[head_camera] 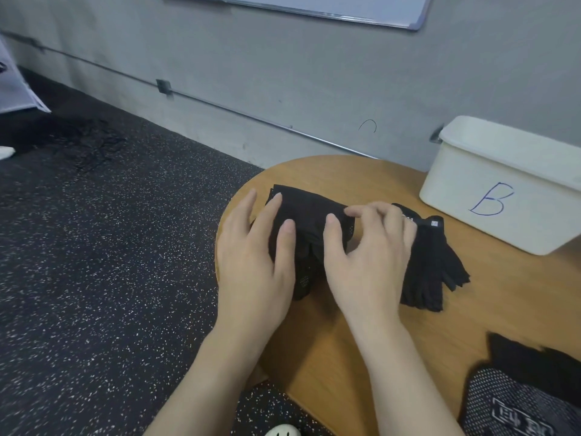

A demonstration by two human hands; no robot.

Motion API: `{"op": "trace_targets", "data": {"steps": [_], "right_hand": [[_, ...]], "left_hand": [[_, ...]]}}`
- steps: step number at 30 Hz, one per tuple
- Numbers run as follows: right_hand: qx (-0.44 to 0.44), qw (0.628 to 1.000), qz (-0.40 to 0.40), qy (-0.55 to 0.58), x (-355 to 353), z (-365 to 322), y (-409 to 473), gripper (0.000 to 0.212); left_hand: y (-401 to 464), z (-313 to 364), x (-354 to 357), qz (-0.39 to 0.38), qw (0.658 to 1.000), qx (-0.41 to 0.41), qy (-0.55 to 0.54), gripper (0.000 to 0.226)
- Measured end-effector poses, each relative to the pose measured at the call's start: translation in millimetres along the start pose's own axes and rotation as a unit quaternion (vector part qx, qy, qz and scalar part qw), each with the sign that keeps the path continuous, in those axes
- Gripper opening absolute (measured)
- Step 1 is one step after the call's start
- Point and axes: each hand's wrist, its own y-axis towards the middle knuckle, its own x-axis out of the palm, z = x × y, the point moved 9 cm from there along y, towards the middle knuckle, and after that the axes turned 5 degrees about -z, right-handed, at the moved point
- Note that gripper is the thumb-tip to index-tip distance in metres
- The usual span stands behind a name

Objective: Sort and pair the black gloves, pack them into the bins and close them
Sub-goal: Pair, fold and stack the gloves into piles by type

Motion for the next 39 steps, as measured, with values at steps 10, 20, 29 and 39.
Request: {"op": "trace_targets", "data": {"steps": [10, 20, 29, 39], "right_hand": [[-0.051, 0.958, -0.269, 0.088, 59, -5, -25, 0.056], [-0.081, 0.964, -0.251, 0.009, 6, -13, -44, 0.061], [-0.038, 0.981, -0.182, -0.052, -123, 41, -70, 0.045], [0.131, 0.979, -0.091, -0.123, -244, 157, -114, 0.031]], "left_hand": [[-4, -33, 21, -0.049, 0.996, -0.027, -0.074, 0.047], [-36, -4, -4, 0.012, 0.999, -0.032, 0.008, 0.054], [-94, 94, 45, -0.070, 0.995, 0.060, -0.048, 0.047], [-187, 169, 168, -0.354, 0.907, 0.216, 0.065, 0.060]]}}
